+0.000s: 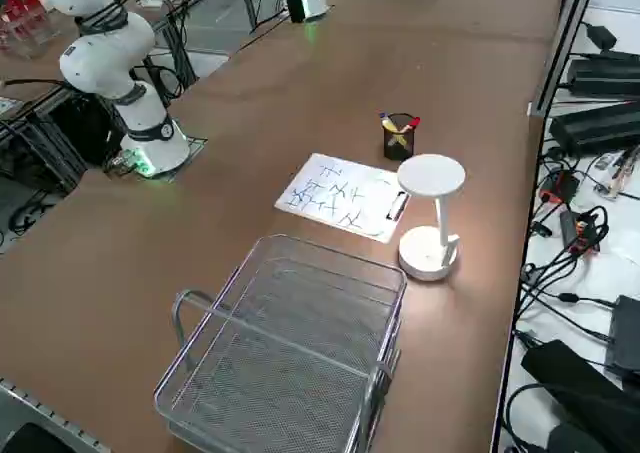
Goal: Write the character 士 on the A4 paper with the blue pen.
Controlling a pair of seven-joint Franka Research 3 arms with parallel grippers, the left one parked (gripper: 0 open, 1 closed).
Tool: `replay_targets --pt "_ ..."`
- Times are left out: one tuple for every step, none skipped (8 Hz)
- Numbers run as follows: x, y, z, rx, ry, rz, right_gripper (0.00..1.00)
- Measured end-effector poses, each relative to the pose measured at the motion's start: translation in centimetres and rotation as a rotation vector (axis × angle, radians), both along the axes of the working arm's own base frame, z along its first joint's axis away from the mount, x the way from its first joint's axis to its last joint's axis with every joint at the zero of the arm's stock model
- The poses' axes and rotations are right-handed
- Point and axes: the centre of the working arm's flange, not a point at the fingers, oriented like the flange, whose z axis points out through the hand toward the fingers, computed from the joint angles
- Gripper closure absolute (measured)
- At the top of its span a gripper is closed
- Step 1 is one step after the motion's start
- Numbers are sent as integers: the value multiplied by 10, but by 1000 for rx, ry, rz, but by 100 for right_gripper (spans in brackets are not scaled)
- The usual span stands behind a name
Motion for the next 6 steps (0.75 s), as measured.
replay_targets --pt "-1 1 -1 -1 10 12 0" --pt "-1 1 -4 0 24 23 0" --pt "2 -1 -10 1 37 23 0" --pt "7 -2 -20 5 54 22 0" --pt "15 5 -31 9 63 8 0" --pt "25 17 -44 13 57 -52 0"
